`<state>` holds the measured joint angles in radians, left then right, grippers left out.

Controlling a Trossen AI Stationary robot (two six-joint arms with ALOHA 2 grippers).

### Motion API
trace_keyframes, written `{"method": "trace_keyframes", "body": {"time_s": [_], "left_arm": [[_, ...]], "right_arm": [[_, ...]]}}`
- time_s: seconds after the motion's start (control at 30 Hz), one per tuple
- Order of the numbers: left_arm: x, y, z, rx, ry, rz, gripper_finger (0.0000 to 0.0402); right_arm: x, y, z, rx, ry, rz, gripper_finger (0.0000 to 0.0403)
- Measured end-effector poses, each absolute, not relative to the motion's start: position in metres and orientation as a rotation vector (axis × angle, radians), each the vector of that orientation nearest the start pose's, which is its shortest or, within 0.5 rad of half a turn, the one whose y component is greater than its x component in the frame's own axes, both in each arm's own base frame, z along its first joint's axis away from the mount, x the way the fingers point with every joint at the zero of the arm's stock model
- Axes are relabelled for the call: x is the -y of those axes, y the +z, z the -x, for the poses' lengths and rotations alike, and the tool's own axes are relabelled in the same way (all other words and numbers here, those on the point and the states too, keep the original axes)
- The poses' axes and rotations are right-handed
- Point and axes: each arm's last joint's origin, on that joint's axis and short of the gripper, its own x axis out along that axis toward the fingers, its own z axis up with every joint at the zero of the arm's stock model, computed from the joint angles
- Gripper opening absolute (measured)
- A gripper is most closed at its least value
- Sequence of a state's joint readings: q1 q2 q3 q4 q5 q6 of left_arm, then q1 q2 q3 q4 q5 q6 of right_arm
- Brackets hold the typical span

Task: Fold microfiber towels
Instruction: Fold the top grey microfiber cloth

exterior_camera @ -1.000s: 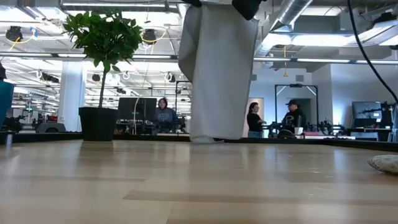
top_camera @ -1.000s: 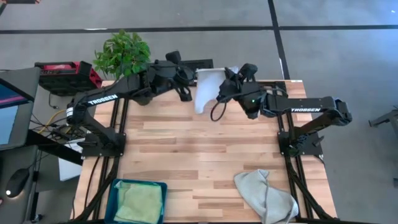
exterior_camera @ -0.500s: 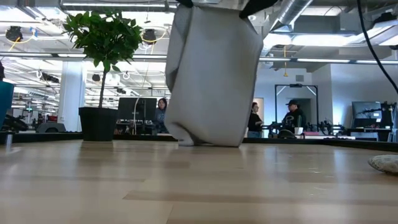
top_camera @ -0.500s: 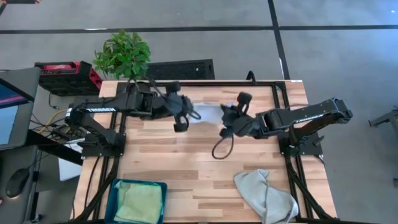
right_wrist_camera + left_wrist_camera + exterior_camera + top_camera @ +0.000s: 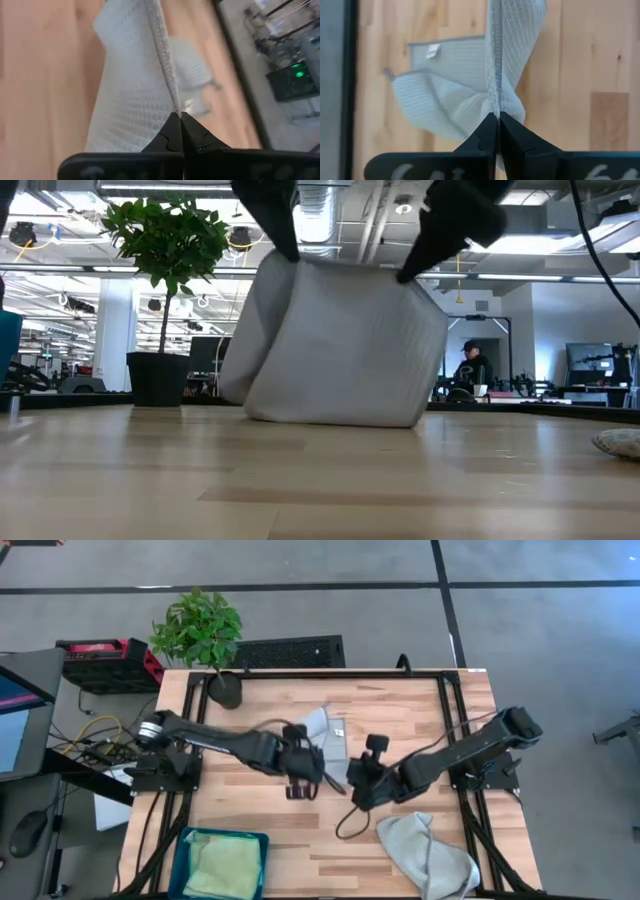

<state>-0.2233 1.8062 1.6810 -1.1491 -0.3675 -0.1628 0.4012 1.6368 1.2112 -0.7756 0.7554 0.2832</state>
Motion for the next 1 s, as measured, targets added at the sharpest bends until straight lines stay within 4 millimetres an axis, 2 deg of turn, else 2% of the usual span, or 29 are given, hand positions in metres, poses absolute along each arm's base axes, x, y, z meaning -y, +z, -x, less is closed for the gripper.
{"method": "trace_keyframes", "body": {"time_s": [0.17,0.33,0.67,1.0], "left_arm": [[0.096,0.270,-0.365,-1.240,0.207,-0.223,0.0000],[0.115,0.247,-0.375,-1.264,0.179,-0.171,0.0000],[0.138,0.225,-0.381,-1.244,0.234,-0.048,0.0000],[0.157,0.207,-0.375,-1.228,0.366,0.015,0.0000]], "right_arm": [[-0.124,0.224,-0.294,-1.002,-0.397,0.378,0.0001],[-0.138,0.218,-0.290,-1.035,-0.319,0.343,0.0001],[-0.154,0.207,-0.285,-1.062,-0.278,0.365,0.0007],[-0.157,0.210,-0.286,-1.034,-0.265,0.343,0.0007]]}}
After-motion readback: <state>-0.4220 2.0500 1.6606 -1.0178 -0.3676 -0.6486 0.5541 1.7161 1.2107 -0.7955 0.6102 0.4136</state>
